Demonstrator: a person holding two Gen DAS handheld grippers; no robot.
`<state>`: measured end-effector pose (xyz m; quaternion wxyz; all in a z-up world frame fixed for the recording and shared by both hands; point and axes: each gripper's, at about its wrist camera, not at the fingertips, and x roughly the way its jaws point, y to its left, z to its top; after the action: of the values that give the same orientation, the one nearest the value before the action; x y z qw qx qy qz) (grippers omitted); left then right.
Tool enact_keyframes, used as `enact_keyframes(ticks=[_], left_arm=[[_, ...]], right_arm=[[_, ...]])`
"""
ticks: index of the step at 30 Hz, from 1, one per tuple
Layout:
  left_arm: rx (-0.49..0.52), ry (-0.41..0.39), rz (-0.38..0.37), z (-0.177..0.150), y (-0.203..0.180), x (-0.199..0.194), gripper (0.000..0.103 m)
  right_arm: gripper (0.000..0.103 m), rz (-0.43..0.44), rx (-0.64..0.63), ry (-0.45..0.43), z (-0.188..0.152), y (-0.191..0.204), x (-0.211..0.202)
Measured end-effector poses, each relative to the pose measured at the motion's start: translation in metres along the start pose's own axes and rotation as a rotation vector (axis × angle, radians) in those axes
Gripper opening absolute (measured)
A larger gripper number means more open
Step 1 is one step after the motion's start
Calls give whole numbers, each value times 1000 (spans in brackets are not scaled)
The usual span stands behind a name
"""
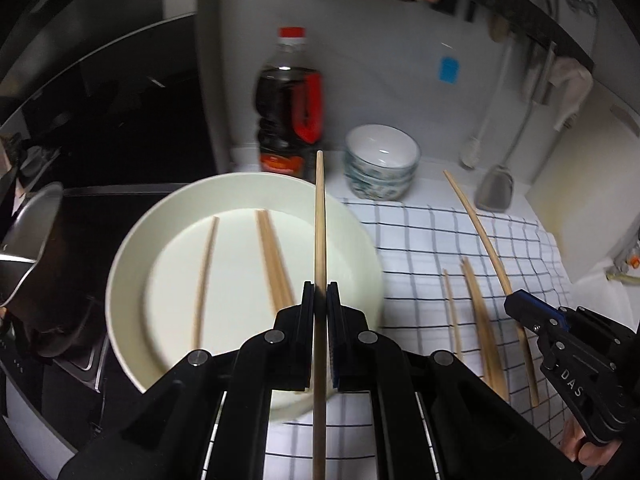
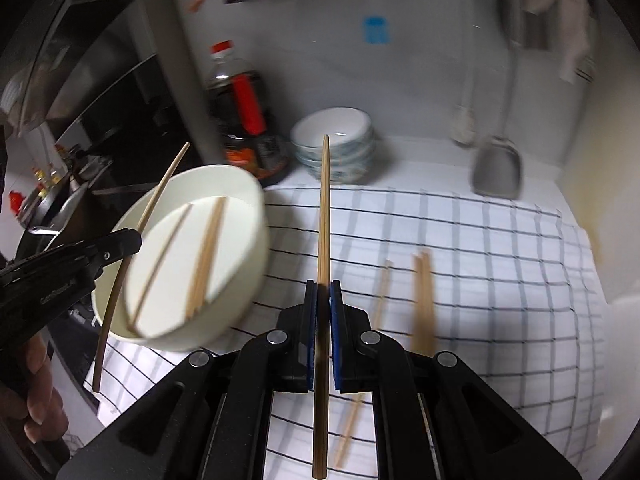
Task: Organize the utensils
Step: 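Carry the chopstick in the right tool into the white basin and release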
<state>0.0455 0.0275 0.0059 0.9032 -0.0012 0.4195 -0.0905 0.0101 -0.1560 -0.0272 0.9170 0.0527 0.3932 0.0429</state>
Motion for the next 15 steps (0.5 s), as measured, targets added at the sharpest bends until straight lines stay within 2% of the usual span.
enact_keyframes(ticks=[10, 15], left_arm=[[-76, 7, 55, 5, 78, 13, 7], [-93, 25, 62, 4, 102, 27, 7]], right_arm=[[6, 76, -66, 18, 26, 78, 39], [6, 114, -67, 47, 37, 108, 65]])
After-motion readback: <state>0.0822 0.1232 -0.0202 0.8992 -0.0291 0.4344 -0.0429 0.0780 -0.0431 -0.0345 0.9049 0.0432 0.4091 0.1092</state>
